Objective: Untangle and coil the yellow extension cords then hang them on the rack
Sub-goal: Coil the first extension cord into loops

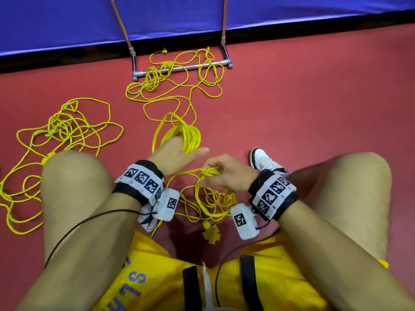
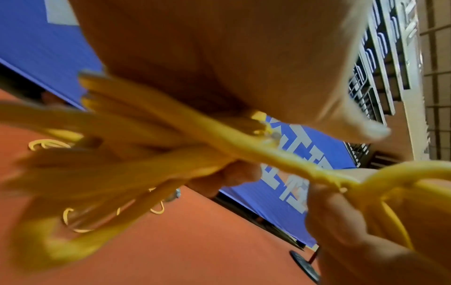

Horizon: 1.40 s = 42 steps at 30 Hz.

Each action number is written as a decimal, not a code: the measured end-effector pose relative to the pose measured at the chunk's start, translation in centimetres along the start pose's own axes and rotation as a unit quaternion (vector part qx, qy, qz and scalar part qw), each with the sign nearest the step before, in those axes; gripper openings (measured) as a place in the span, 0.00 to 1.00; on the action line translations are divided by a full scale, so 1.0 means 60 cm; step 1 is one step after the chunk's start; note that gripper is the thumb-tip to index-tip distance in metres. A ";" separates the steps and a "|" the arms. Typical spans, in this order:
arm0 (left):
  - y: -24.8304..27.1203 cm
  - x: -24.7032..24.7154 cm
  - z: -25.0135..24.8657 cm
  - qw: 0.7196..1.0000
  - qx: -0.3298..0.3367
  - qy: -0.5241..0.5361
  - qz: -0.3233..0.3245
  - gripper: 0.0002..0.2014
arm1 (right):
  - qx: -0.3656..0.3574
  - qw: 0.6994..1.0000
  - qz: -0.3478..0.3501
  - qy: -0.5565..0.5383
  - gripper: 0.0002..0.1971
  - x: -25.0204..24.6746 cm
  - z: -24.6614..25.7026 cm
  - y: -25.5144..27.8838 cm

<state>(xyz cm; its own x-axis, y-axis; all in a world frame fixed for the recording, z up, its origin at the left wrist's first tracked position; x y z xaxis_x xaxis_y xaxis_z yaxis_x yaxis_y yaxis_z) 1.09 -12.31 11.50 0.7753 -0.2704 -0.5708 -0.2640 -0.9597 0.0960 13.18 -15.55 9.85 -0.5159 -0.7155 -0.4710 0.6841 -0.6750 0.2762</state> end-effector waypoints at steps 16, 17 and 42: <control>0.059 0.107 0.012 0.952 -0.124 0.114 0.256 0.23 | 0.024 0.996 0.045 -0.077 0.17 -0.036 0.003 0.015; 0.056 0.102 0.009 0.960 -0.112 0.111 0.231 0.17 | 0.035 0.995 0.037 -0.083 0.15 -0.037 0.000 0.015; 0.042 -0.021 0.076 0.812 -0.278 0.466 -0.216 0.11 | 0.100 0.955 -0.230 0.159 0.18 -0.067 -0.056 -0.008</control>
<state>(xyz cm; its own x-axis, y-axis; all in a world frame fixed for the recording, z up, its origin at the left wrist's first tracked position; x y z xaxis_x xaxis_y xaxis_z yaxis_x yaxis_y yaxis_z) -3.20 -14.05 8.75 0.8926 0.4082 0.1915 0.2462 -0.7970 0.5515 16.61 -11.74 8.81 -0.5335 -0.2667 -0.8027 0.2944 -0.9482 0.1193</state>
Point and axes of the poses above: each hand's wrist, its own y-axis away from the middle knuckle, its own x-axis out of the palm, z = x × y, the point moved 9 cm from there along -y, towards the middle knuckle, and after that the axes turned 13 degrees about y, right-handed, at the moved point
